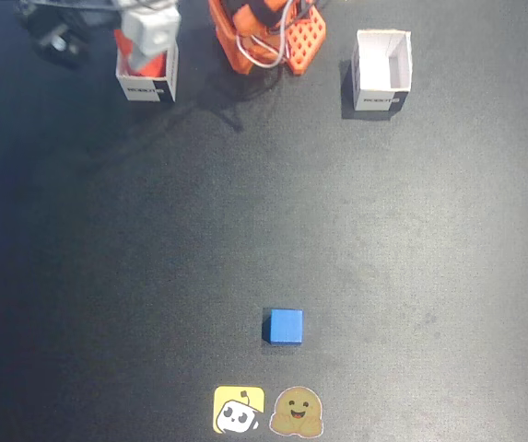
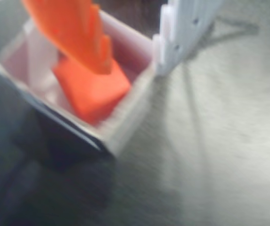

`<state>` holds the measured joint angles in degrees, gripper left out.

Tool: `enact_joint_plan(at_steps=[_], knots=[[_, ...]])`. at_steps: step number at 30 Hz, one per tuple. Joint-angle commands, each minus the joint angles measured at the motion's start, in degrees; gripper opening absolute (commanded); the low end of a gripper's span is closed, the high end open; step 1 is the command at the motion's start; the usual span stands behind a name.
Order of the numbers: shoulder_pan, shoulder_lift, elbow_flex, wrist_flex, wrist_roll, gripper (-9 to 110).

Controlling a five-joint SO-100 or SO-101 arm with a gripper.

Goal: Put the red cube in the right box and the blue cube in the left box.

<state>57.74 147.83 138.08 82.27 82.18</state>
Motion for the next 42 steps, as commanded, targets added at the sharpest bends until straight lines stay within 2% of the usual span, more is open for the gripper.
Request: enact_joint_plan(at_steps=[1, 21, 31, 42], knots=[[-6.15, 1.41, -3.43, -1.05, -1.14, 0], [-47.20, 10.20, -3.96, 0.97, 2.90, 0], [-56.07, 10.90, -4.31, 0.00, 1.14, 0], [-64.95, -2.02, -6.50, -9.40, 4.39, 0]])
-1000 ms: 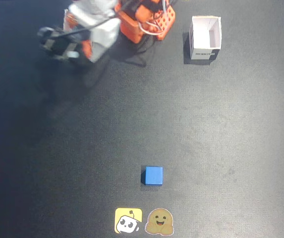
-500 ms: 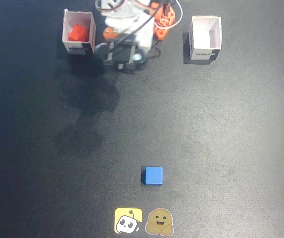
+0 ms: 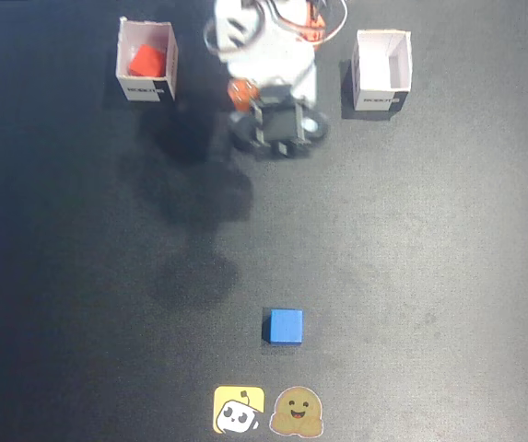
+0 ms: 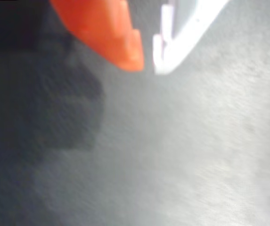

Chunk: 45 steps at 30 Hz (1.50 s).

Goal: Put the red cube in the right box and the blue cube in the left box.

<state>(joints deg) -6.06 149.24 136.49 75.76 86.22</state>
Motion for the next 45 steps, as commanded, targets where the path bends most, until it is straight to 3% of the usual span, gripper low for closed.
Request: enact_joint_plan(at_steps=[1, 16, 45], knots=[[-1.49, -5.63, -5.98, -3.96, 0.26, 0], [2.90, -37.00, -24.79, -11.69, -0.35, 1], [-1.14, -68.38, -51.42, -14.68, 3.08, 14]])
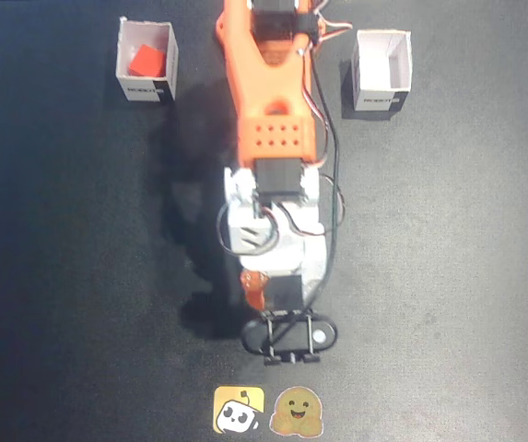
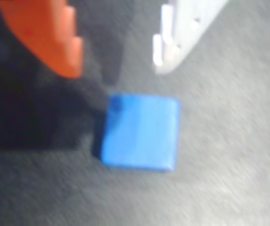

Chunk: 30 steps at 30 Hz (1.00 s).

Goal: Put the red cube in the right box and the blue cube in the left box.

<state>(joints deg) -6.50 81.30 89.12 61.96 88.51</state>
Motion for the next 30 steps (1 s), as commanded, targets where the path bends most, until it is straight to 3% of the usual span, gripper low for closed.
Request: enact_joint_plan(at_steps=[1, 13, 30], knots=[[-0.88, -1.14, -4.75, -0.88, 1.14, 14], [-2.29, -10.37, -12.39, 1.23, 7.47, 22], [-2.99, -17.49, -18.19, 1.14, 9.93, 23]])
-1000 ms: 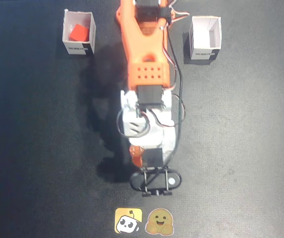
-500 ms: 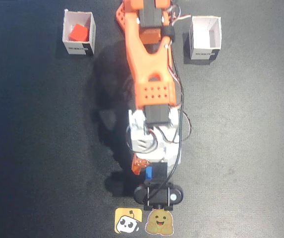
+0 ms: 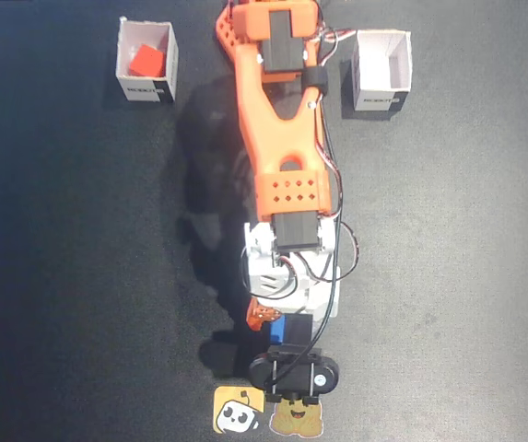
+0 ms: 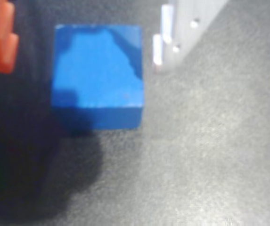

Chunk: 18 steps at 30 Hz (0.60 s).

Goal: Put the red cube in the right box and the blue cube in the left box.

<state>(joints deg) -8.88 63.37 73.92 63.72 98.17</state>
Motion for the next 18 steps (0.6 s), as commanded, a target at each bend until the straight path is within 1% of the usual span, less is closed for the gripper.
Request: enact_joint_plan(at_steps=[1, 10, 18], knots=[[-0.62, -0.26, -3.52, -0.62, 0.09, 23], [-0.79, -4.75, -6.06, -0.97, 0.09, 23], [-0.35, -7.03, -6.42, -2.46, 0.09, 17]])
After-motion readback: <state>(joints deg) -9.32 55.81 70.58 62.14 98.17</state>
